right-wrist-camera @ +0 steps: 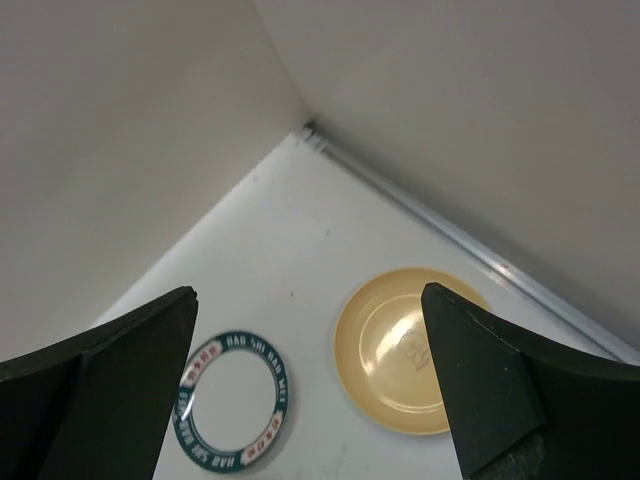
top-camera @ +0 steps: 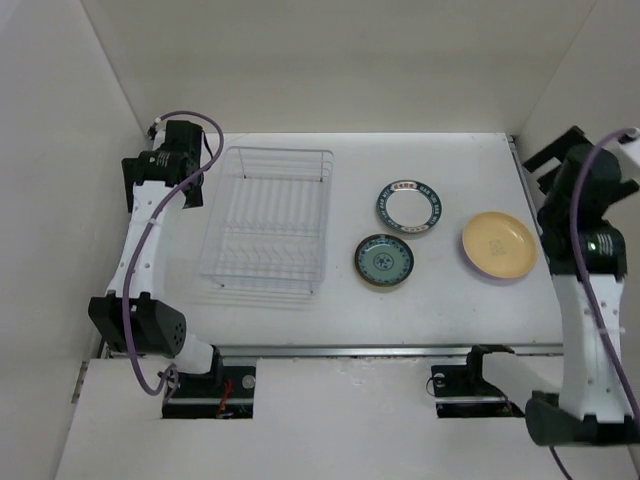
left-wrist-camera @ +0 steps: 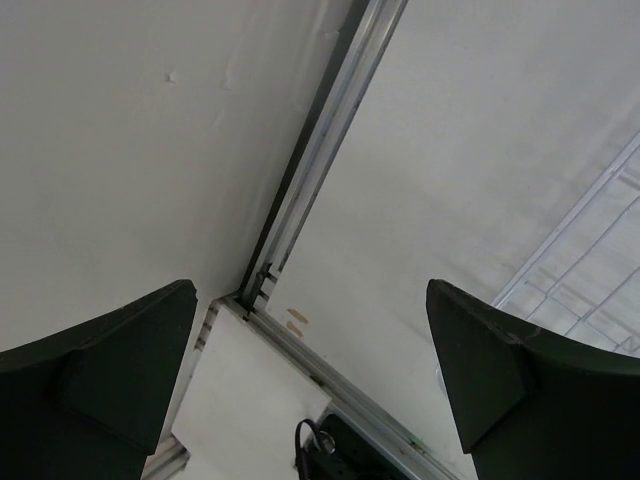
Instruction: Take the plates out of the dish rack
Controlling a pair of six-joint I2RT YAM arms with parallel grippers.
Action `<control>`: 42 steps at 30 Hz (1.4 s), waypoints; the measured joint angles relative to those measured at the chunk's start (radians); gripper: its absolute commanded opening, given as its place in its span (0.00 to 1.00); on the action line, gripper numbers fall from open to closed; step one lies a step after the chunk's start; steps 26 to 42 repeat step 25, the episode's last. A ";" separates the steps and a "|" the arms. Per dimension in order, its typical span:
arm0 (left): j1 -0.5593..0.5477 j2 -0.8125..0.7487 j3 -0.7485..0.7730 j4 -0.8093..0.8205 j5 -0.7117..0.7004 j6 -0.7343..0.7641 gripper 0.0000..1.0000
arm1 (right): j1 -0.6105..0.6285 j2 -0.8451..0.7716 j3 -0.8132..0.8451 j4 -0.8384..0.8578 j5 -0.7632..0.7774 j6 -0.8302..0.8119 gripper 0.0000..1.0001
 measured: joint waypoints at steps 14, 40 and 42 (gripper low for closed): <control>0.004 -0.057 -0.032 0.031 0.018 0.011 1.00 | 0.000 -0.588 -0.159 0.022 0.219 -0.109 1.00; 0.007 -0.194 -0.141 0.046 0.047 0.038 1.00 | 0.000 -0.607 -0.183 0.016 0.152 -0.169 1.00; 0.007 -0.194 -0.141 0.046 0.047 0.038 1.00 | 0.000 -0.607 -0.183 0.016 0.152 -0.169 1.00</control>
